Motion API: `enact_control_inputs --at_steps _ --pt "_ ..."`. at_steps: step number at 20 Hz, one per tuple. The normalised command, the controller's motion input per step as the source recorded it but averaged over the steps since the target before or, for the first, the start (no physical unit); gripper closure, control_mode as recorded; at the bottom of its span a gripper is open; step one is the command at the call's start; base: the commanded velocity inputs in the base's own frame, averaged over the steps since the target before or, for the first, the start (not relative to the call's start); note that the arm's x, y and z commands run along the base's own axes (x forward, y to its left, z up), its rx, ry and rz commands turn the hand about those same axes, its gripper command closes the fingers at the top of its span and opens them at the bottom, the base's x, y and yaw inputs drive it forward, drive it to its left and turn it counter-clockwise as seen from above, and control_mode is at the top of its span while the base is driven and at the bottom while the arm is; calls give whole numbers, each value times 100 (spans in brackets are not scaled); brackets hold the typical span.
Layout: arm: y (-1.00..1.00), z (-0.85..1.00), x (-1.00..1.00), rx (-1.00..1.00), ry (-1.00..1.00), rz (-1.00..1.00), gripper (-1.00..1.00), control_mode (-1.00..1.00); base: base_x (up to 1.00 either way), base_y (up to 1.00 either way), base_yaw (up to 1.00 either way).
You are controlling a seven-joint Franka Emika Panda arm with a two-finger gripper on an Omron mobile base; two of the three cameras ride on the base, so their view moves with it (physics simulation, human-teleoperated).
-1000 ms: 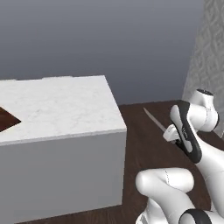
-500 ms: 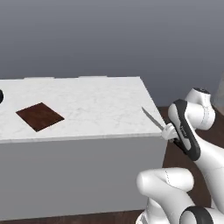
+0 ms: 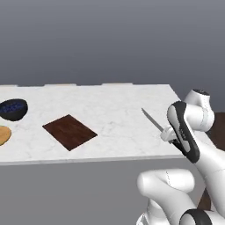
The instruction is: Pick up the knife from the drawer and place it on the cutting board. Then place the meat from the plate to the cutting board.
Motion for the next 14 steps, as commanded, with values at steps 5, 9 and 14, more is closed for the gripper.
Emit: enact_control_inputs --at_steps 5,9,14 --pt "0 0 0 0 0 0 100 100 31 72 0" --pt "0 0 0 0 0 0 100 100 26 77 -4" --pt "0 0 0 0 0 0 100 100 39 68 -16"
